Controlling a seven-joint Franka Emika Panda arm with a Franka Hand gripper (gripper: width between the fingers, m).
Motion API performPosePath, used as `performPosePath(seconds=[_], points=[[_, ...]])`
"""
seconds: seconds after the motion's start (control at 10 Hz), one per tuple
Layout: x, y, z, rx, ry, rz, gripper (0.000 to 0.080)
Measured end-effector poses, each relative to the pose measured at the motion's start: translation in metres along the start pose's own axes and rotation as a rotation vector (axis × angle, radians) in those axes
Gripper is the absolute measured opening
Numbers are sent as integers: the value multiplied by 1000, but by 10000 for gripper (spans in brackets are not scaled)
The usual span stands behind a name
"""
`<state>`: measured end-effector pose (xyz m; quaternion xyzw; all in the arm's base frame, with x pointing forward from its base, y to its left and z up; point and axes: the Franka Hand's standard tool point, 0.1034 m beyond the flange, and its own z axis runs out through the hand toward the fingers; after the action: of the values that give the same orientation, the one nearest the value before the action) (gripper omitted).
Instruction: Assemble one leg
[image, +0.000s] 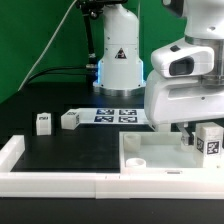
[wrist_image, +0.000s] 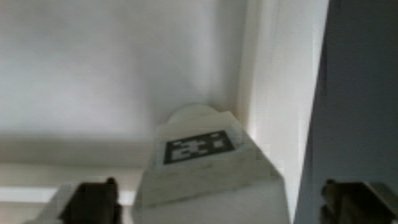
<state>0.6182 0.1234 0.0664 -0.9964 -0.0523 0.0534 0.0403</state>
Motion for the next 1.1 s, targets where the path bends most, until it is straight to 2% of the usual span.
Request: performPosePath(seconds=[0.2, 0.6, 0.7, 0.9, 1.1], points=[[0, 1, 0, 0, 0, 1, 291], [0, 1, 0, 1, 0, 51, 291], [0, 1, 0, 3, 1, 135, 291], [2, 2, 0, 29, 4, 512, 291], [2, 2, 0, 40, 1, 763, 291]])
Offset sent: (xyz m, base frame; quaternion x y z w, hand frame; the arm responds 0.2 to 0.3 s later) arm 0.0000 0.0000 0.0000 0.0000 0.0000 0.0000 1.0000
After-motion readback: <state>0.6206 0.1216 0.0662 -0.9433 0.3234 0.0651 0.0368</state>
